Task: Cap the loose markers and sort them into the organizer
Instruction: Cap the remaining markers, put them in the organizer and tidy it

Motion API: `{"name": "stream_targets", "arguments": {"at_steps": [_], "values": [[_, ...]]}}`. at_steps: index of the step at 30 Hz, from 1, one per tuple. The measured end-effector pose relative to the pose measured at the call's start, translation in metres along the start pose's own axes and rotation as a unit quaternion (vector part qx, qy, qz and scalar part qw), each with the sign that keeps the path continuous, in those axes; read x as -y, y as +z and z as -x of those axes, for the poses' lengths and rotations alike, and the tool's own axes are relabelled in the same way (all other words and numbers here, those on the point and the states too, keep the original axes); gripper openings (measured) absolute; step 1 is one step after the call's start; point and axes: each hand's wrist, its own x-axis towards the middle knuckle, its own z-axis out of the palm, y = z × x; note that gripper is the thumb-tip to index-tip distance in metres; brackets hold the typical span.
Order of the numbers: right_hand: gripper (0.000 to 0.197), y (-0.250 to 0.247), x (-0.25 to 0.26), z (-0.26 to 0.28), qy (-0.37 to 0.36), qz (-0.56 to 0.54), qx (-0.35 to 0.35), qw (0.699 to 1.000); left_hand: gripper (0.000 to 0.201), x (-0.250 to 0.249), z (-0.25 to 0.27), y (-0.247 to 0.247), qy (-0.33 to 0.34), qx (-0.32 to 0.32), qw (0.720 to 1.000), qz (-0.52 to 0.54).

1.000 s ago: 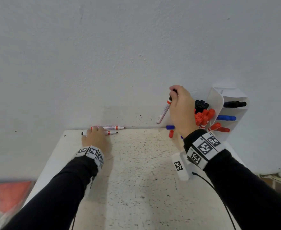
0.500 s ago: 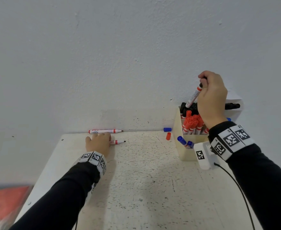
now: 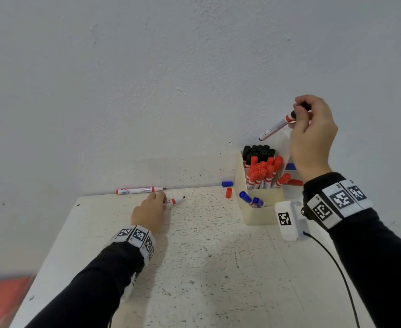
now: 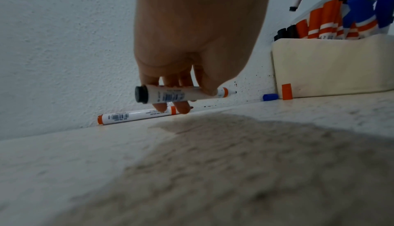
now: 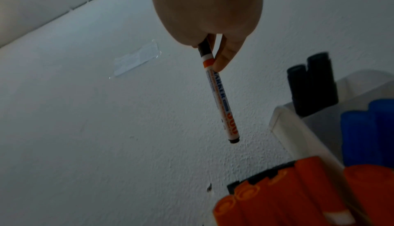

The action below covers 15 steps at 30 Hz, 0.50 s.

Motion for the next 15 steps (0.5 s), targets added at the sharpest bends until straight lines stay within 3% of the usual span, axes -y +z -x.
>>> {"name": "stream_targets", "arguments": {"at_steps": [6,11,15], "values": [[0.029,-0.042,-0.009,-0.004,-0.022,0.043,-0.087,0.995,0.021,-0.005,0.002,0.001,0.009,0.015,1.0,-0.007],[0.026,-0.059,-0.031,0.004,-0.001,0.089,-0.072,0.993,0.026,-0.011,0.006,-0.002,0.009,0.019,1.0,0.0],[0.025,-0.058,-0.046,0.017,0.033,0.092,-0.021,0.995,0.023,-0.012,0.006,-0.003,0.001,0.024,1.0,0.003]]}}
